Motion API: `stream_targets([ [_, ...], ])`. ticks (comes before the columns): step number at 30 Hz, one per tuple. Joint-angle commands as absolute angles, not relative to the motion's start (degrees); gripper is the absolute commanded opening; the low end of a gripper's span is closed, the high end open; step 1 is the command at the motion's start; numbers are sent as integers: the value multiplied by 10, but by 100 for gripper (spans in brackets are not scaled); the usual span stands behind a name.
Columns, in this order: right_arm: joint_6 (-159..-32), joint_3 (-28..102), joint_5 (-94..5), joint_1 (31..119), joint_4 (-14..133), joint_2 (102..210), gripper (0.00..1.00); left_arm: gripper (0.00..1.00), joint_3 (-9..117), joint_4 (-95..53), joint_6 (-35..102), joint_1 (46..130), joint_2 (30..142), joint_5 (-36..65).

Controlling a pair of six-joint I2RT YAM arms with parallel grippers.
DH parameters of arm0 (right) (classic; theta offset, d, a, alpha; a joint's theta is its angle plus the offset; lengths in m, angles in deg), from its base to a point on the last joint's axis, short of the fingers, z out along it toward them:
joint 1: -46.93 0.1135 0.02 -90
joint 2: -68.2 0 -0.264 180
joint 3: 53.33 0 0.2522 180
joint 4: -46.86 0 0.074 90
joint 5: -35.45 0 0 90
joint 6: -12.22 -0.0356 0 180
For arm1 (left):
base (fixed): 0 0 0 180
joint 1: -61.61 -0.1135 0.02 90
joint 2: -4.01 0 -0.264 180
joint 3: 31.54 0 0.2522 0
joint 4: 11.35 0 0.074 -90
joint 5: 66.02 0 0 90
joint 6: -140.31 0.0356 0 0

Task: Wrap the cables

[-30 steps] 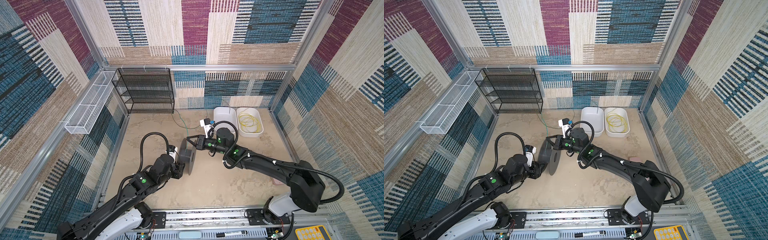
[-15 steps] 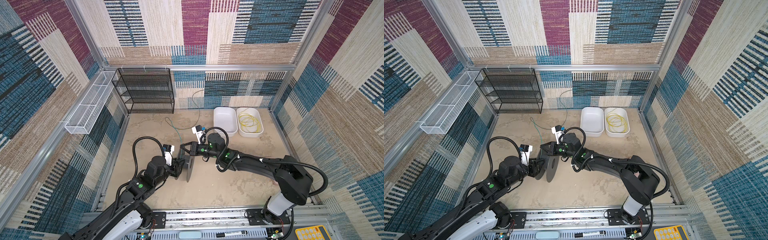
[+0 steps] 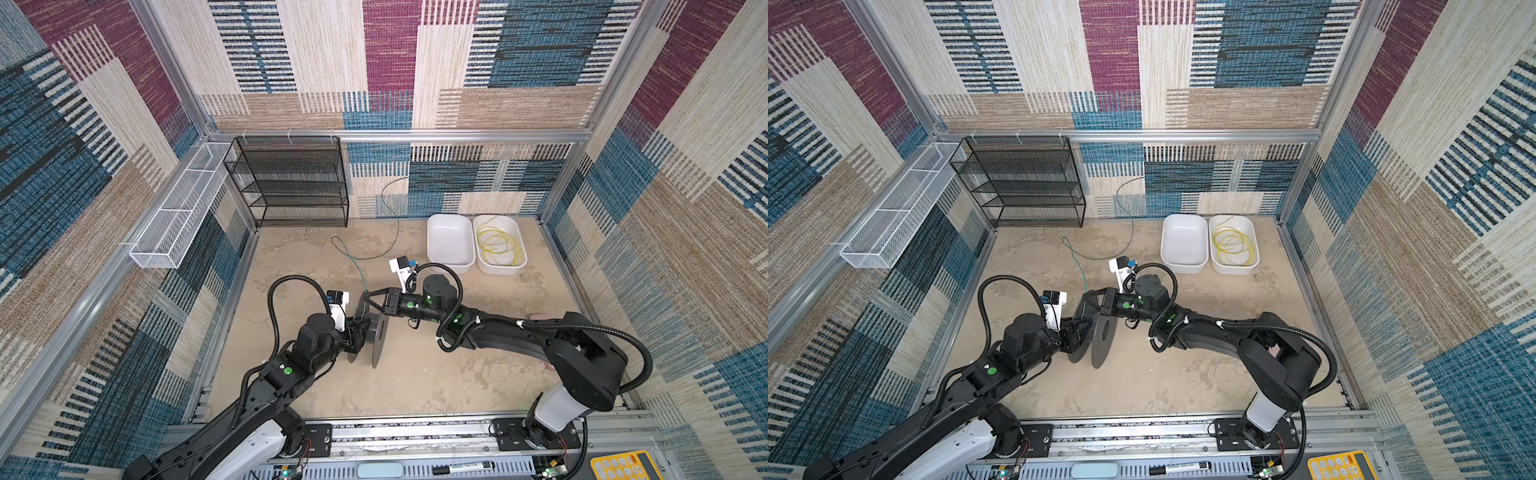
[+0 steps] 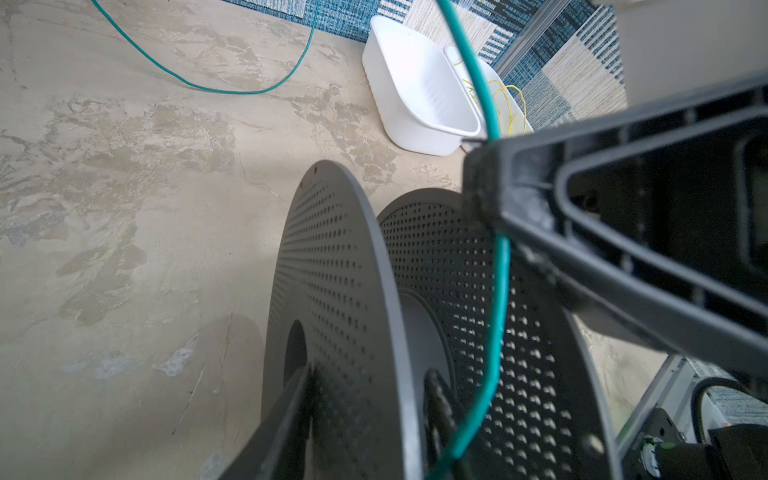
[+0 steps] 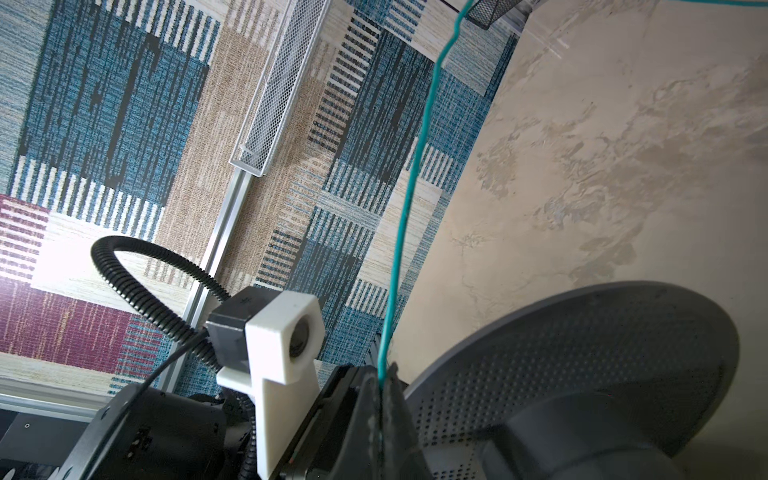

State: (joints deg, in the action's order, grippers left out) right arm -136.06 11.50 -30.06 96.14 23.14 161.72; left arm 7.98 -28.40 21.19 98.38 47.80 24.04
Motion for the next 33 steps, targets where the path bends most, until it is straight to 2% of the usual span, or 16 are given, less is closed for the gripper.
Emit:
stream_targets([
  [1,-1387,112,-281,963,209,1622,0,43,80,-250,205,984,473,243],
  [5,-1397,112,-275,963,205,1632,0,40,85,-251,217,984,466,251],
  [12,-1396,111,-279,963,214,1643,0,27,88,-247,231,984,462,244],
  [22,-1362,110,-305,963,260,1640,0,40,113,-299,252,984,442,248],
  [33,-1364,110,-298,963,258,1649,0,36,113,-289,264,983,465,240],
])
